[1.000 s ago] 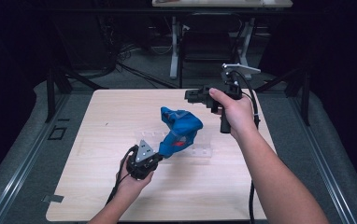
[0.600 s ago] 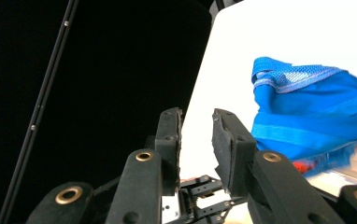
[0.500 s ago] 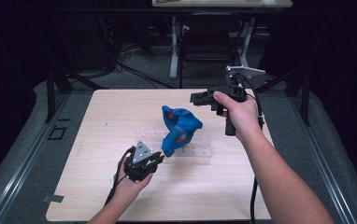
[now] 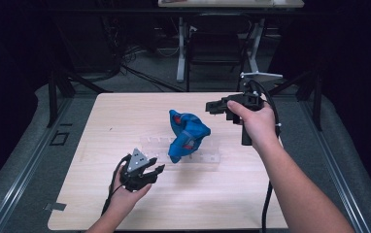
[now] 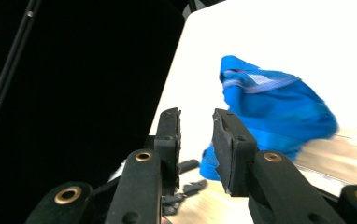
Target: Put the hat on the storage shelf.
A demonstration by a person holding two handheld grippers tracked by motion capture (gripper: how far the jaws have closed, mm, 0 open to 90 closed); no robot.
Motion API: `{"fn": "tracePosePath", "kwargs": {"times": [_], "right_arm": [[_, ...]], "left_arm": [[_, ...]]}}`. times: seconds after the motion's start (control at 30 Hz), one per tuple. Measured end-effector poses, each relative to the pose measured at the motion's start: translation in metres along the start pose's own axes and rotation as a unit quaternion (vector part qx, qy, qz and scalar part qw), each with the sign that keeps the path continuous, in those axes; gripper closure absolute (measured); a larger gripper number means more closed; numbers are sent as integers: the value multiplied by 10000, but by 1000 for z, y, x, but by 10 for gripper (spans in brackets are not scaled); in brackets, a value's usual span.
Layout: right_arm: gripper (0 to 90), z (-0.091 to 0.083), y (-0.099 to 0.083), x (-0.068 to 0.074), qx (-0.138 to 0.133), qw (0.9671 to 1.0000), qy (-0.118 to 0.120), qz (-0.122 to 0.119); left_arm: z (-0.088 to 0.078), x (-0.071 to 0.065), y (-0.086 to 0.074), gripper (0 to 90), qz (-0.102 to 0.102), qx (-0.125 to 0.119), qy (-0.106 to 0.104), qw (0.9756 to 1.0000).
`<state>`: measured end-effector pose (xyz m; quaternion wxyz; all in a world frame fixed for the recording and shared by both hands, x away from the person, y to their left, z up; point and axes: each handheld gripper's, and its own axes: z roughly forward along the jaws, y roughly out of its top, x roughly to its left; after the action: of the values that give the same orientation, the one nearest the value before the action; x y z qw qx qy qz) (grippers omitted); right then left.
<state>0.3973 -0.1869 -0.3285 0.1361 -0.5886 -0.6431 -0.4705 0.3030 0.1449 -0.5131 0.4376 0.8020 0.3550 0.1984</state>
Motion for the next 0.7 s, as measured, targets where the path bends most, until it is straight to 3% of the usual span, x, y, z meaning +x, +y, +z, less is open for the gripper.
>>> {"fn": "tracePosePath", "kwargs": {"times": [0.23,0.4,0.53,0.7], "right_arm": [[690,-9,-12,-9,28,9982,-521,-297],[659,-20,-22,-13,-16,9947,-895,-513],[621,-25,-33,-20,-100,9889,-1302,-705],[587,-30,-44,-35,-241,9860,-1454,-775]], "left_arm": [[-11,17,-17,532,-142,87,131,9998],[-20,26,-27,499,-289,93,221,9993],[-24,30,-35,482,-374,70,249,9990],[-28,36,-43,475,-510,51,312,9982]]}}
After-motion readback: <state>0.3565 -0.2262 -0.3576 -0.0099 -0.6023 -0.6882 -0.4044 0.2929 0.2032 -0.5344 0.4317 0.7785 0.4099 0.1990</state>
